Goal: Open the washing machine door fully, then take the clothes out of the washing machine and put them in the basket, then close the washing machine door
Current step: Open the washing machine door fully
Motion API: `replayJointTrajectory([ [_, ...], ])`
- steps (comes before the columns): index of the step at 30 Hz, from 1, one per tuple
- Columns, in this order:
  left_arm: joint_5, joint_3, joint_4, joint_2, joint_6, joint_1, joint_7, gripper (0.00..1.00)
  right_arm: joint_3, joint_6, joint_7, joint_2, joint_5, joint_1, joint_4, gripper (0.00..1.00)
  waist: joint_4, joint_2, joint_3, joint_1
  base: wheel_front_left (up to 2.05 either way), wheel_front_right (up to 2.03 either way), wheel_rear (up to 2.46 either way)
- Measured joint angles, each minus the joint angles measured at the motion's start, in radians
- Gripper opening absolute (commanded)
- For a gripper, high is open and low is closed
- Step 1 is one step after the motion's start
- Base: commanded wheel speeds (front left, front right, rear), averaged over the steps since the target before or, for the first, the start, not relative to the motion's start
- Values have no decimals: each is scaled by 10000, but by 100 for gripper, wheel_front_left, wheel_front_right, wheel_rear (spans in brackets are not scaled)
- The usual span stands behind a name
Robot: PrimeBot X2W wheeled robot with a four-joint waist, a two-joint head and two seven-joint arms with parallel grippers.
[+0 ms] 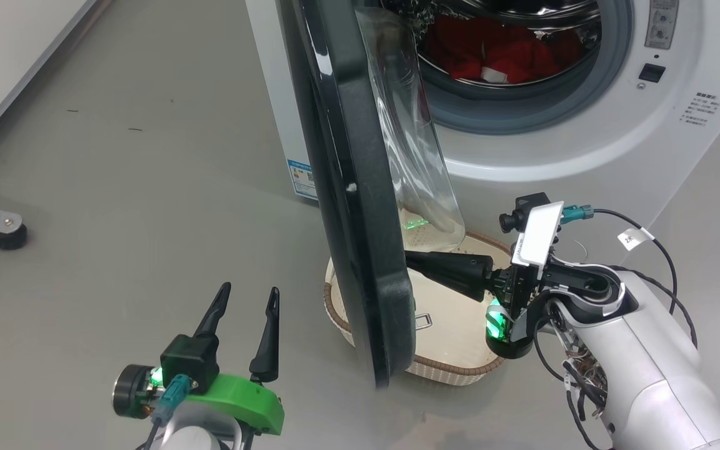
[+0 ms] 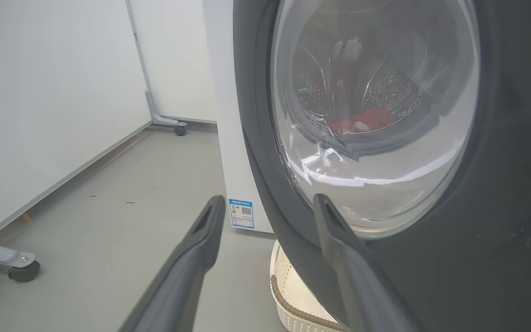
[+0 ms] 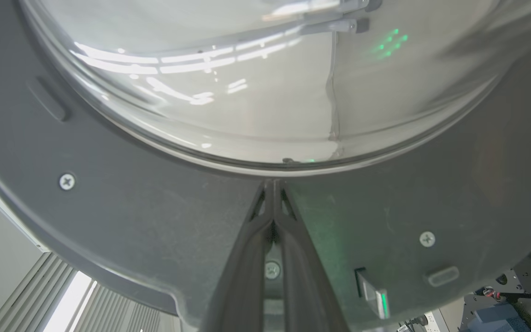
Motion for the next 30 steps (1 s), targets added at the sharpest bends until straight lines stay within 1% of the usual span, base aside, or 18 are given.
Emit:
replayJointTrajectory([
  [7, -25, 142, -36, 6, 0, 20, 0, 100, 537, 2, -383, 10, 299, 110, -196, 0, 92, 0, -25, 0, 0, 0, 0],
  [13, -25, 184, -90, 6, 0, 77, 0, 100, 566, 15, -809, 8, 732, 221, -309, 0, 102, 0, -40, 0, 0, 0, 0],
  [14, -25, 211, -113, 6, 0, 107, 0, 100, 531, 77, -934, 29, 836, 335, -387, 0, 84, 0, -38, 0, 0, 0, 0],
  [19, -25, 253, -125, 6, 0, 177, 0, 100, 255, 92, -1283, 42, 1095, 633, -587, 0, -6, 0, -25, 0, 0, 0, 0],
  [22, -23, 420, -155, 4, 0, 228, 0, 100, 56, 169, -1490, 42, 1279, 864, -727, 0, -95, 0, -24, 0, 0, 0, 0],
  [27, -23, 376, -169, 13, 2, 229, 0, 100, -746, 188, -2067, 52, 1442, 1343, -1091, 0, -274, 0, -39, 0, 0, 0, 0],
  [28, -23, 366, -171, 12, 0, 229, 0, 100, -922, 201, -2184, 52, 1442, 1442, -1160, 4, -297, 0, -43, 0, 0, 0, 0],
  [29, -23, 370, -173, 13, 2, 229, 0, 100, -1089, 209, -2326, 56, 1444, 1554, -1246, 28, -320, 0, -47, 0, 0, 0, 0],
  [30, -23, 370, -173, 13, 2, 229, 0, 100, -1089, 209, -2326, 56, 1444, 1554, -1246, 66, -320, 0, -47, 0, 0, 0, 0],
])
